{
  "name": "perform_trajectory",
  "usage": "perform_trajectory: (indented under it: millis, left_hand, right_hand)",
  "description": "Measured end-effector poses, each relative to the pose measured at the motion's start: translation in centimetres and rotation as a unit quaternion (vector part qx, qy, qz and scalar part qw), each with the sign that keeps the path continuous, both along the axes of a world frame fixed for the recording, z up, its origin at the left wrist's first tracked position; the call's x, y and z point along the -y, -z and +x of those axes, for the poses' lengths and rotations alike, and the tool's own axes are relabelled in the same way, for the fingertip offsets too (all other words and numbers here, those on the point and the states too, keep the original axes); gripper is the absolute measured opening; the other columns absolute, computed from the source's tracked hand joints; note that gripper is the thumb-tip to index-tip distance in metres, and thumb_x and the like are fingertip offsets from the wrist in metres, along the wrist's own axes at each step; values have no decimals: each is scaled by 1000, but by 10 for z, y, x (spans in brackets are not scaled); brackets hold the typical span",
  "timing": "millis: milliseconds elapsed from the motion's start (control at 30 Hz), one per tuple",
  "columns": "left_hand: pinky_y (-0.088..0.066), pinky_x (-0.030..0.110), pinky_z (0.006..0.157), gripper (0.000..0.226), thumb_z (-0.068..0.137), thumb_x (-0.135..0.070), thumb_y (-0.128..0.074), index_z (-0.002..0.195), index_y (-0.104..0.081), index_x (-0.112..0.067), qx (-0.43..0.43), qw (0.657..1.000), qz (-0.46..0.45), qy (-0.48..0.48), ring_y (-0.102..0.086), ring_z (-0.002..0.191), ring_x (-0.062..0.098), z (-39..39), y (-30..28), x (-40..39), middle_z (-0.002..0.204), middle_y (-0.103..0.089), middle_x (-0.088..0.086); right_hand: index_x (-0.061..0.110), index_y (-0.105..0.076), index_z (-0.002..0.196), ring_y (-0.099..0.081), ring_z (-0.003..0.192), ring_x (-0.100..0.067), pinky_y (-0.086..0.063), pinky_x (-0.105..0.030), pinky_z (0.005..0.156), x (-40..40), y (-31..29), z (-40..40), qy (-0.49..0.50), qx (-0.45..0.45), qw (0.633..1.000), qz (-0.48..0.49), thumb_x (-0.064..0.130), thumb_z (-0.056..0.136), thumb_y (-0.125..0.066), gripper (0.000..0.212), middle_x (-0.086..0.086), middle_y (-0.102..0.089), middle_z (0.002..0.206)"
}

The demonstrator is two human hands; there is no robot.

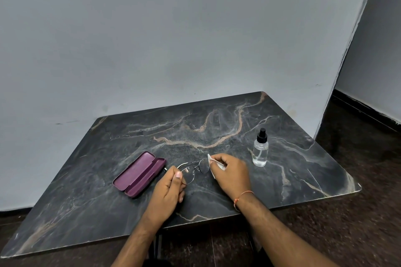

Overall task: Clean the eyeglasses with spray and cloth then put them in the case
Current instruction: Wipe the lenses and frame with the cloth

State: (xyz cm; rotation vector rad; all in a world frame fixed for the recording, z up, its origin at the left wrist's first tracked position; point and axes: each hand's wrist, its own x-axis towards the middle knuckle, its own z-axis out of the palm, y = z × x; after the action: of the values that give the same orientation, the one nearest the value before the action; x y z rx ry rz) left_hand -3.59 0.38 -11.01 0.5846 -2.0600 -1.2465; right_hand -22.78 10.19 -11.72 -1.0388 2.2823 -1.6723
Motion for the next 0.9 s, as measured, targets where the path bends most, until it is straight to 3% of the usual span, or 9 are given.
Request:
perform_trajectory:
  millis: [200,333,533,667,767,900]
  left_hand:
    - [-45,31,57,47,112,-41,-39,85,-49,-4,-1,1000,-3,5,-47,55,16,0,0,0,67,-47,-5]
    - [-45,33,57,47,112,-42,-39,86,-50,-4,0,1000,-7,5,-47,55,16,0,0,2,67,-47,-5]
    - [-46,28,58,44,113,-37,-38,85,-50,-5,12,999,-28,11,-48,55,13,-1,-1,-2,67,-47,-4]
    - [-45,30,59,42,113,-33,-38,84,-49,-5,18,999,-31,15,-47,55,14,0,-3,-4,66,-46,-2]
    - [-44,30,58,41,113,-33,-38,85,-50,-6,21,999,-38,11,-47,55,14,0,-2,-4,64,-48,-2]
    - [-45,33,58,43,114,-37,-39,85,-50,-8,18,999,-35,10,-47,54,14,0,0,-3,63,-48,-3]
  right_hand:
    - [31,-87,98,-73,91,7,-50,-7,78,-2,1,5,-58,-37,997,-28,29,90,-82,10,22,-80,93]
    - [33,-87,98,-75,91,5,-55,-12,80,-5,0,9,-102,-45,993,-40,33,89,-83,10,23,-80,94]
    - [38,-82,96,-72,85,5,-56,-19,75,-1,1,2,-1,-4,1000,-18,44,89,-76,11,26,-78,90]
    - [34,-85,99,-71,93,6,-49,-7,78,-1,2,3,-41,-42,998,-36,33,91,-80,10,22,-79,95]
    - [33,-85,98,-74,92,3,-53,-11,78,-4,2,7,-100,-51,993,-43,31,89,-82,10,22,-79,94]
    - [35,-85,91,-74,81,2,-52,-11,69,-5,1,10,-98,-35,994,-36,42,85,-79,11,28,-78,85]
